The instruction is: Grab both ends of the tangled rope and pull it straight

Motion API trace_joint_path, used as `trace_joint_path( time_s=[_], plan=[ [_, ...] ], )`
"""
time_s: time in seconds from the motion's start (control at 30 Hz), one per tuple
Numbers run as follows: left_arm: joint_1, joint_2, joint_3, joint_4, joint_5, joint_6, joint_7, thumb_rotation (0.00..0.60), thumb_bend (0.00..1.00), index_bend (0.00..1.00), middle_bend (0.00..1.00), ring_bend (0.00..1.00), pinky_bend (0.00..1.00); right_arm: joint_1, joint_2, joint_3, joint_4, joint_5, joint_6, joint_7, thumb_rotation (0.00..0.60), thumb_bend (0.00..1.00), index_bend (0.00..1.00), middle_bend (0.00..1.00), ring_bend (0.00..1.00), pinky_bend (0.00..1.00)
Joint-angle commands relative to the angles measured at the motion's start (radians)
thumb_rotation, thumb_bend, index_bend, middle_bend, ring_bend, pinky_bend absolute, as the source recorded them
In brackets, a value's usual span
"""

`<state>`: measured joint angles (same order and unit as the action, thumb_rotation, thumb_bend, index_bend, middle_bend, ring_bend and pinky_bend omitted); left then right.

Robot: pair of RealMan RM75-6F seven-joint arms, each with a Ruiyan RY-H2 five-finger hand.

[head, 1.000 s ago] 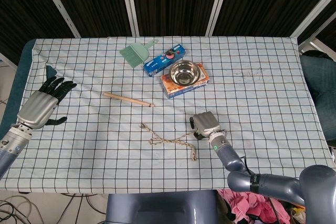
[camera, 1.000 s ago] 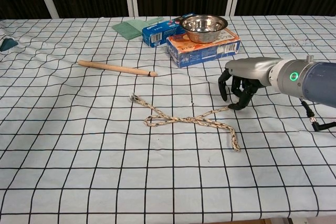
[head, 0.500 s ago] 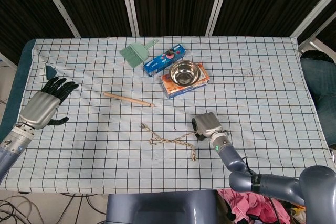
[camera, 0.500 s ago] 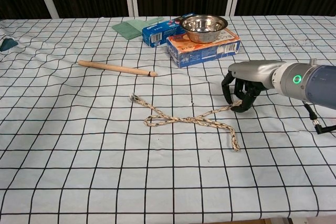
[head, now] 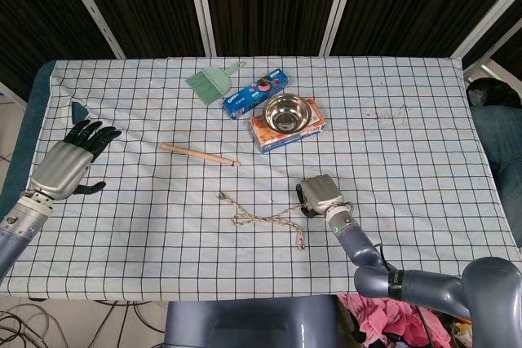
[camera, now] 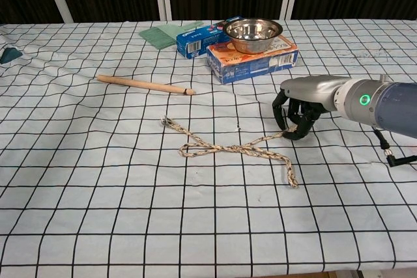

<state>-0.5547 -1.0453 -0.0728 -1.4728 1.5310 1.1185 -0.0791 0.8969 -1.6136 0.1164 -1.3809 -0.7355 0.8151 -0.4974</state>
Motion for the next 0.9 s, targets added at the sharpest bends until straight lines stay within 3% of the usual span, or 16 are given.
trace_joint_path(
  time_s=[0.03,0.9],
  plan=[
    [0.000,0.000,0.000,0.000,0.000,0.000,0.000,0.600,0.15,0.09,0.09,0.00,0.03,0.001,-0.003,-0.001,0.003,-0.001,0.000,-0.002,0.600,0.30,0.55,0.83,1.00,0.90],
    [0.000,0.003,0.002,-0.004,0.002,0.002,0.012,0.600,0.15,0.09,0.09,0.00,0.03,0.013,-0.008,-0.011,0.017,0.008,-0.023,-0.007,0.600,0.36,0.59,0.83,1.00,0.90]
  ],
)
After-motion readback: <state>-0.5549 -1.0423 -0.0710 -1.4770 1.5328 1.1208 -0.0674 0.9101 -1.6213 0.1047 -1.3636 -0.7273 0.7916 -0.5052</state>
